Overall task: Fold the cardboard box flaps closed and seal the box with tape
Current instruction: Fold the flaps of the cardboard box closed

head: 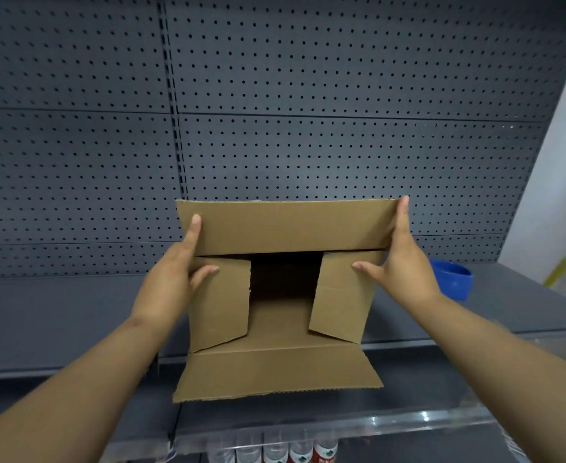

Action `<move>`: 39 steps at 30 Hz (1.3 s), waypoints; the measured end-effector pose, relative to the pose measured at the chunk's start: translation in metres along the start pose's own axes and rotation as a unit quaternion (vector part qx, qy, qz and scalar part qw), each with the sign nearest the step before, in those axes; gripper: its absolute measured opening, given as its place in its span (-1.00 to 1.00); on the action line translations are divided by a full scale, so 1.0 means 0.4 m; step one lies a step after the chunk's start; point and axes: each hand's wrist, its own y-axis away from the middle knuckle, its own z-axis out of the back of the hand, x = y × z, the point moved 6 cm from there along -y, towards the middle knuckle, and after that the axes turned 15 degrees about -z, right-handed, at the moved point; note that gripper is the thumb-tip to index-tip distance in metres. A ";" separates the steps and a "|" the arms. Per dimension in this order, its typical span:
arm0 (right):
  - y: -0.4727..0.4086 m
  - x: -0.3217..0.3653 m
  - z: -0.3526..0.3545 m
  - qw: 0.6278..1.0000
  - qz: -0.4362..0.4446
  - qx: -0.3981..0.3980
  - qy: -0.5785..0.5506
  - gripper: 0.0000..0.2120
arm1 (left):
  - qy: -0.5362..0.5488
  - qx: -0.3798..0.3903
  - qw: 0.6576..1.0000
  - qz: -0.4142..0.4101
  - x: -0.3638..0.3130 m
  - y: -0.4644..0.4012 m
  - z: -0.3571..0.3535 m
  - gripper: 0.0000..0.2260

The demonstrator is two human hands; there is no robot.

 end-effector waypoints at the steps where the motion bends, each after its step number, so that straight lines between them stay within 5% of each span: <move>1: 0.000 -0.008 -0.004 1.000 -0.010 -0.008 -0.012 0.19 | 0.009 -0.006 1.000 0.012 0.001 0.001 0.001 -0.21; 7: 0.014 -0.045 -0.028 0.993 0.006 -0.028 -0.113 0.24 | 0.051 -0.061 0.996 0.036 0.021 0.017 0.001 0.00; 11: 0.029 -0.053 -0.046 0.990 0.068 0.031 -0.120 0.03 | 0.151 -0.087 0.984 0.047 0.027 0.027 0.017 -0.25; 14: 0.040 -0.059 -0.046 0.987 0.140 0.066 -0.041 -0.08 | 0.124 -0.024 0.992 -0.018 0.063 0.031 0.011 -0.57; 18: 0.054 -0.073 -0.064 0.962 0.191 0.124 0.151 0.03 | 0.010 0.148 0.989 0.000 0.113 0.029 -0.012 -0.38; 22: 0.057 -0.083 -0.078 0.926 0.184 0.153 0.294 0.17 | 0.008 0.179 0.983 -0.024 0.079 0.070 -0.004 -0.23; 24: 0.058 -0.082 -0.079 0.916 0.197 0.137 0.321 0.19 | -0.122 0.193 0.967 -0.112 0.068 0.068 -0.010 0.00; 28: 0.061 -0.077 -0.092 0.901 0.240 0.079 0.353 0.00 | -0.248 0.244 0.918 -0.189 0.059 0.076 -0.027 0.11; 33: 0.067 -0.069 -0.111 0.916 0.232 -0.005 0.329 -0.36 | -0.267 0.187 0.926 -0.193 0.044 0.068 -0.040 -0.29; 39: 0.070 -0.055 -0.122 0.917 0.210 -0.066 0.334 -0.40 | -0.281 0.139 0.935 -0.166 0.028 0.061 -0.057 -0.43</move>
